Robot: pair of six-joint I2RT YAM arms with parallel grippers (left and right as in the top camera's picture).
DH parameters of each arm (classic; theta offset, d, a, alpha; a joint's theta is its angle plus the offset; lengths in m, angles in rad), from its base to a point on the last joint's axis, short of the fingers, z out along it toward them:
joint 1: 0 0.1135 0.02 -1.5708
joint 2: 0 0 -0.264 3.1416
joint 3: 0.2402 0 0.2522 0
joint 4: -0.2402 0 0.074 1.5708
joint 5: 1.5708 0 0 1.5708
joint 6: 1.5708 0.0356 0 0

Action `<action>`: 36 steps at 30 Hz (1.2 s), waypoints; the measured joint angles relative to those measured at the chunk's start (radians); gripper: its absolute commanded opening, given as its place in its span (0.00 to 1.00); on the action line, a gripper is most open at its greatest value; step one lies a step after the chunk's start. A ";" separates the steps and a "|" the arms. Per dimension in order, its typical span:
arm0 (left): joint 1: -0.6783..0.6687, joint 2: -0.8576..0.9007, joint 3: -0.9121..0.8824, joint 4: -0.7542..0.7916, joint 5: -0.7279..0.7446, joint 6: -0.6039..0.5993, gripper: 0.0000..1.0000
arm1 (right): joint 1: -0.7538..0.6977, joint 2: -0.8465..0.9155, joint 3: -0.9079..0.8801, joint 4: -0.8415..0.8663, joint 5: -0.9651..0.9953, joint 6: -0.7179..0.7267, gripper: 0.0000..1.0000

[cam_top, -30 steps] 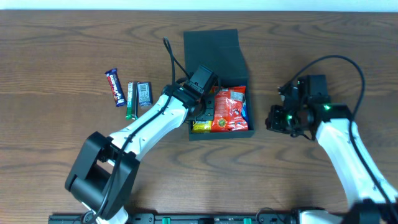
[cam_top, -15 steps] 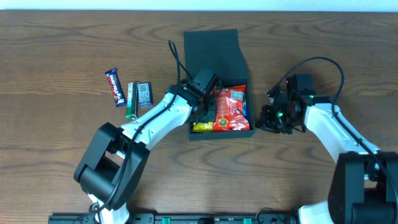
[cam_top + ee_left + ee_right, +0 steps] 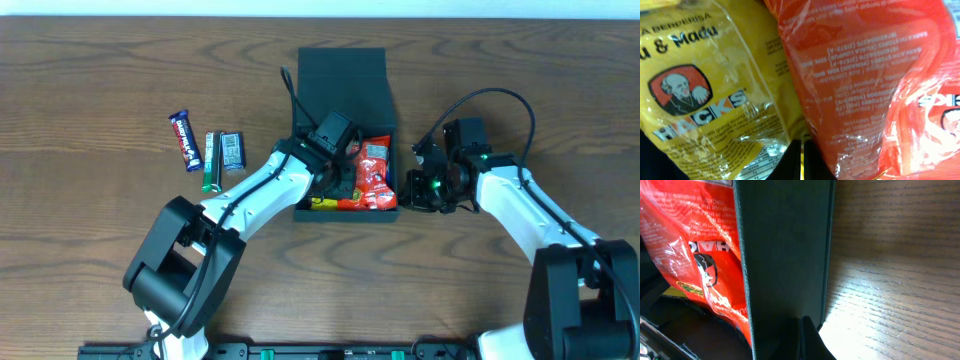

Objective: Pack container

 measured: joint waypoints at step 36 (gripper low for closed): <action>0.100 -0.129 0.223 -0.394 -0.425 0.132 0.06 | -0.045 -0.600 -0.003 -0.385 0.091 -0.076 0.01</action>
